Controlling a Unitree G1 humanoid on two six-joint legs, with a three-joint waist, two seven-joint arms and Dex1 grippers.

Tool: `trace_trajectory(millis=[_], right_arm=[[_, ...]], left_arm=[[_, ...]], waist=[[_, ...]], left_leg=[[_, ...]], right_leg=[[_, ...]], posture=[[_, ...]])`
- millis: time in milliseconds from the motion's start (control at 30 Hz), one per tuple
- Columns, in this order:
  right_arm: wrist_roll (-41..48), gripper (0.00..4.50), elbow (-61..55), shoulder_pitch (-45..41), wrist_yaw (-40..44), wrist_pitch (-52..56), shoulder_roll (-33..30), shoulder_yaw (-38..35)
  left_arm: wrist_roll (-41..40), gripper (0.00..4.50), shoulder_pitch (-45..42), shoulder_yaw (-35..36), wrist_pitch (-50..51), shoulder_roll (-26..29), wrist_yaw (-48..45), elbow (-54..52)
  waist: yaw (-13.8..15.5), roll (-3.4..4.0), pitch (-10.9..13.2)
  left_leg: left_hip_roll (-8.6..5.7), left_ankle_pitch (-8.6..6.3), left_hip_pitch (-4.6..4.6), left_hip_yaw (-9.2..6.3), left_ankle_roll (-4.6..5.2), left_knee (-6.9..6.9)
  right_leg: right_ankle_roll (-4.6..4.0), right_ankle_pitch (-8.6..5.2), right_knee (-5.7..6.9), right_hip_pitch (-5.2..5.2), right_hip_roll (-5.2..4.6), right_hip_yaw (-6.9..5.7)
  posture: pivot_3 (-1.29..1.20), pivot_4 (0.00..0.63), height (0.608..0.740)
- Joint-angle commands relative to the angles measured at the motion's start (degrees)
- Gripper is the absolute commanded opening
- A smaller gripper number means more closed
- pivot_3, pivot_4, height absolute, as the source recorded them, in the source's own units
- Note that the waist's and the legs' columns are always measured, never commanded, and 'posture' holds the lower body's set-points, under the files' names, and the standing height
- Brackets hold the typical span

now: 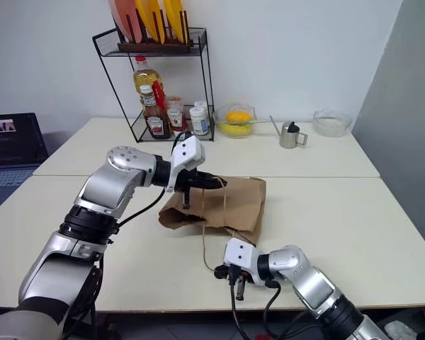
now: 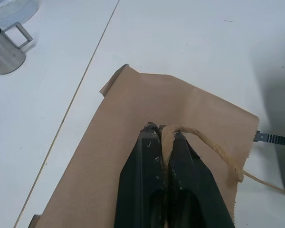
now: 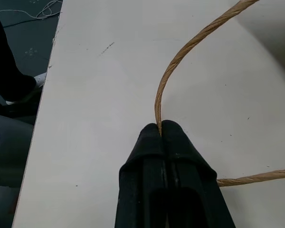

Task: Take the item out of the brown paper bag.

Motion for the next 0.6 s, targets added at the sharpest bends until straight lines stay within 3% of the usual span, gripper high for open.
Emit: trace_trajectory(millis=[33,600], right_arm=[[-2.7,0.0,2.9,0.55,-0.33,0.64,-0.59,0.8],[-4.04,0.0,5.96,0.91,-0.06,-2.34,-1.25,1.1]], left_arm=[[-0.29,0.0,-4.32,3.52,-2.87,0.1,1.44,0.67],[0.82,0.0,-8.75,4.37,-7.4,-0.45,4.03,6.46]], waist=[[-0.02,0.0,0.0],[-0.05,0.0,0.0]], left_leg=[[0.0,0.0,0.0,0.0,0.0,0.0],[-0.01,0.0,0.01,0.0,0.0,0.0]], right_leg=[[0.0,0.0,0.0,0.0,0.0,0.0],[0.0,0.0,0.0,0.0,0.0,0.0]], posture=[[0.0,0.15,0.74],[0.0,0.15,0.74]])
